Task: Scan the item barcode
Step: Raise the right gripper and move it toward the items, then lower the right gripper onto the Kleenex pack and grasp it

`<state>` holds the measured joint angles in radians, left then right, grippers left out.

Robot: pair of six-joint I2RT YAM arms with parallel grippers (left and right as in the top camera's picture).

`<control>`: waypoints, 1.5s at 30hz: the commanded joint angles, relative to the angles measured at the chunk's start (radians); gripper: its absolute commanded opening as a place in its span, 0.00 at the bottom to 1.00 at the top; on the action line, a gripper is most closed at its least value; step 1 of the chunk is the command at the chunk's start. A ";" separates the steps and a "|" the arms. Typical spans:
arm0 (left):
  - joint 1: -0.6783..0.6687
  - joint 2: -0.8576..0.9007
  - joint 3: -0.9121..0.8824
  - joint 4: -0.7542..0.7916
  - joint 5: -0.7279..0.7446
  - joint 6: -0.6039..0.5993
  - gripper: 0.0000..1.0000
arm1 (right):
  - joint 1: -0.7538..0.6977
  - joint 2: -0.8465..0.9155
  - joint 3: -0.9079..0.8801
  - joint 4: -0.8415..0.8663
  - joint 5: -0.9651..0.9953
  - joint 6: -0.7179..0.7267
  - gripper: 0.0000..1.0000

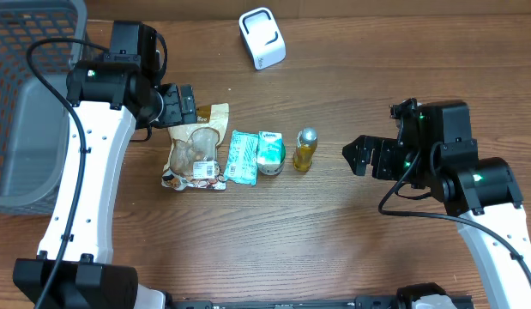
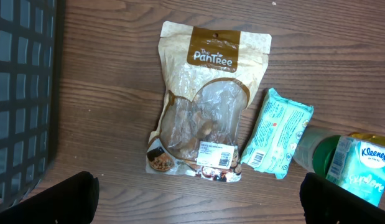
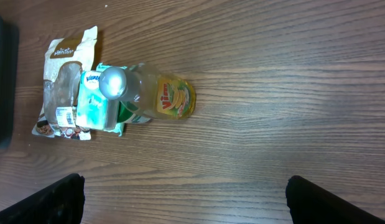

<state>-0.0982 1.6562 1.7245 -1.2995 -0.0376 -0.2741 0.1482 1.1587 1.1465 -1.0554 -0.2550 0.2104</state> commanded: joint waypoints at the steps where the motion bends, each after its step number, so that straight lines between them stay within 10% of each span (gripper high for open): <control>1: -0.001 0.008 -0.003 0.003 0.005 0.008 0.99 | -0.003 -0.002 0.026 0.005 -0.001 0.006 1.00; 38: -0.001 0.008 -0.003 0.003 0.005 0.008 0.99 | -0.003 -0.002 0.026 0.036 -0.089 0.007 0.99; 45: -0.001 0.008 -0.003 0.003 0.005 0.008 0.99 | -0.001 0.001 0.026 0.035 -0.091 0.124 0.63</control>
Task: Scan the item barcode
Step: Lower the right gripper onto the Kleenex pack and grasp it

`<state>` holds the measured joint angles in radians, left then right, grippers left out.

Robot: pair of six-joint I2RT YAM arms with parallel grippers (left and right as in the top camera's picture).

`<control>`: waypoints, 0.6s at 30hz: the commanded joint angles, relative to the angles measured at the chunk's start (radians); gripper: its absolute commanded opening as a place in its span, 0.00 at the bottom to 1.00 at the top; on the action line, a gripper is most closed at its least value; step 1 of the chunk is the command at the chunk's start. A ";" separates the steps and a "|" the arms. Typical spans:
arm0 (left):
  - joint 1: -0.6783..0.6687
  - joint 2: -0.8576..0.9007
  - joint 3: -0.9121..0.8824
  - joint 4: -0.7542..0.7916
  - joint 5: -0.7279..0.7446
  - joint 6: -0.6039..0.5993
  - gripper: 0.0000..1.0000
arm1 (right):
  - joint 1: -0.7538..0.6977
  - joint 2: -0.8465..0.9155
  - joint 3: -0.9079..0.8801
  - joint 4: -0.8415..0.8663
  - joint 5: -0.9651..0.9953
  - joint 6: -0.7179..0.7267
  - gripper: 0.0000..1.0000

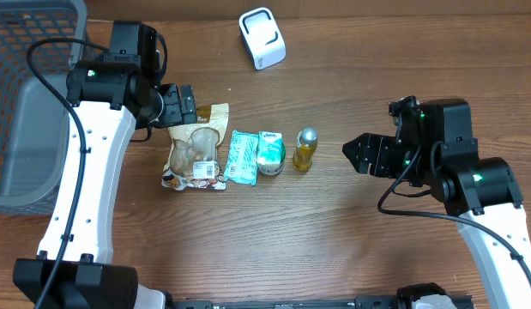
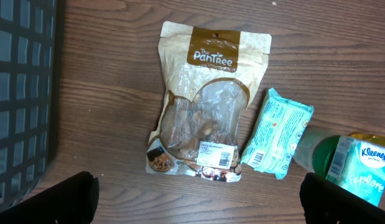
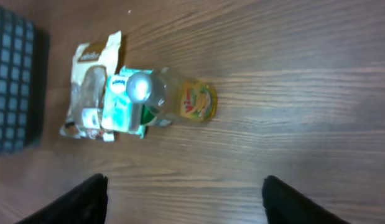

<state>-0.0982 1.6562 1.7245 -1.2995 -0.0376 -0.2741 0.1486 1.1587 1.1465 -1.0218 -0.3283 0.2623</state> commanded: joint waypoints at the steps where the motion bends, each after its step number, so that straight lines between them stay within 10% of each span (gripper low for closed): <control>1: -0.001 0.008 -0.003 0.003 0.005 0.008 1.00 | 0.001 0.003 0.026 0.002 -0.018 0.084 0.58; 5: -0.001 0.008 -0.003 0.003 0.005 0.008 1.00 | 0.043 0.018 0.026 0.008 -0.015 0.129 0.43; 18: -0.001 0.008 -0.003 0.003 0.005 0.008 1.00 | 0.363 0.188 0.026 0.218 0.058 0.256 0.49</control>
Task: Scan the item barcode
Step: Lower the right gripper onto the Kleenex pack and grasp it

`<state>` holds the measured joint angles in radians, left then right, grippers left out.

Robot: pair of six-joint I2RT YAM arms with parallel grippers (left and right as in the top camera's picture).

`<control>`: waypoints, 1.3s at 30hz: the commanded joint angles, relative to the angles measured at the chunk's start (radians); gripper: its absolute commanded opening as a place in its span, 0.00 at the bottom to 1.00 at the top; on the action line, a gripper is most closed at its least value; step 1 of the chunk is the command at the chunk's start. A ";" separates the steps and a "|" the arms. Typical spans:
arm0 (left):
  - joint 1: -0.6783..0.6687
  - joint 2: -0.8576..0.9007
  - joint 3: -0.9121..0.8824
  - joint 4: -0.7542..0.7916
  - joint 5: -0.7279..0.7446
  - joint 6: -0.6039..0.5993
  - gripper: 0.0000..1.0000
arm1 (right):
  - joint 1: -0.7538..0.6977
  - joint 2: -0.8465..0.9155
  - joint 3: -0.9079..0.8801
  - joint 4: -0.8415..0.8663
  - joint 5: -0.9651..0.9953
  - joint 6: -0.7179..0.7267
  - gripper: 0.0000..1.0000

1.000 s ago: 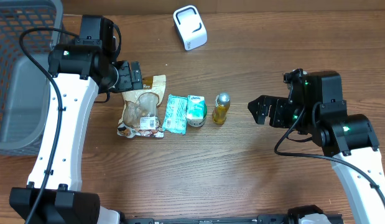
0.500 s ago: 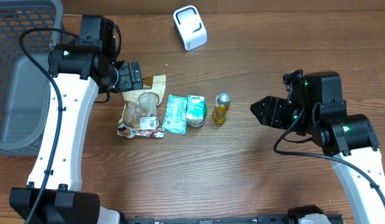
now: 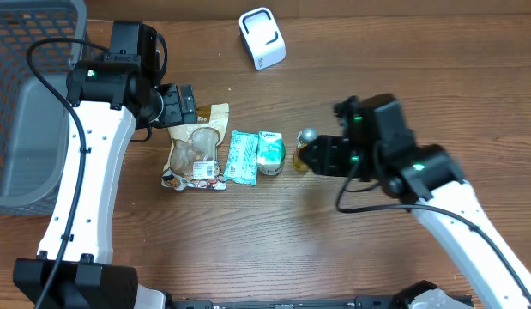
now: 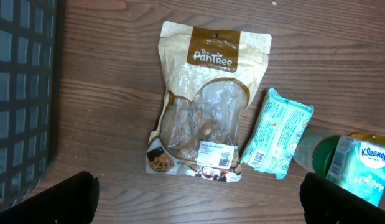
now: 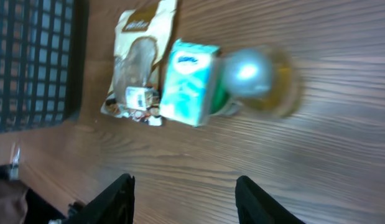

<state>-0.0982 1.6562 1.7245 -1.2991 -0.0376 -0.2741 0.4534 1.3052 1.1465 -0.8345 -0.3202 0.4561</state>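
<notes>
Four items lie in a row on the wooden table: a brown snack pouch point(image 3: 195, 150), a teal wipes pack point(image 3: 242, 157), a Kleenex pack on a green can point(image 3: 270, 152) and a small yellow bottle with a silver cap point(image 3: 306, 140). The white barcode scanner point(image 3: 262, 38) stands at the back. My right gripper point(image 3: 316, 156) is open, right beside and partly over the bottle point(image 5: 257, 73), with nothing between its fingers point(image 5: 116, 198). My left gripper point(image 3: 181, 105) hangs open above the pouch point(image 4: 208, 99), holding nothing.
A dark mesh basket point(image 3: 29, 94) fills the far left of the table and shows at the edge of both wrist views point(image 4: 21, 93). The table's bare wood point(image 3: 274, 232) stretches in front of the row of items.
My right arm has moved left from the right side of the table to the bottle, and its jaws stand narrower. The left arm and all items are unchanged.
My right gripper hung open well to the right of the bottle, then shifted slightly toward it, and now sits at the bottle. My left gripper stayed open above the snack pouch throughout. No item has moved.
</notes>
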 commanded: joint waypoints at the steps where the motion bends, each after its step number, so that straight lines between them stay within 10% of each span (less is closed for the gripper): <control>1: -0.001 0.008 -0.003 0.003 0.005 0.008 1.00 | 0.084 0.060 0.026 0.045 0.077 0.074 0.49; 17: -0.001 0.008 -0.003 0.003 0.005 0.008 1.00 | 0.213 0.167 0.027 0.123 0.300 0.098 0.64; 20: -0.001 0.008 -0.003 0.003 0.005 0.008 1.00 | 0.213 0.167 0.027 0.135 0.285 0.098 1.00; 24: -0.001 0.008 -0.003 0.003 0.005 0.008 0.99 | 0.213 0.167 0.026 0.163 0.256 0.097 1.00; 31: -0.001 0.008 -0.003 0.003 0.005 0.008 1.00 | 0.228 0.171 0.026 0.205 0.232 0.097 0.54; 39: -0.001 0.008 -0.003 0.003 0.005 0.008 0.99 | 0.343 0.190 0.030 0.286 0.435 0.093 0.47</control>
<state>-0.0982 1.6562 1.7237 -1.2995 -0.0376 -0.2741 0.7471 1.4910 1.1465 -0.5888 0.0010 0.5537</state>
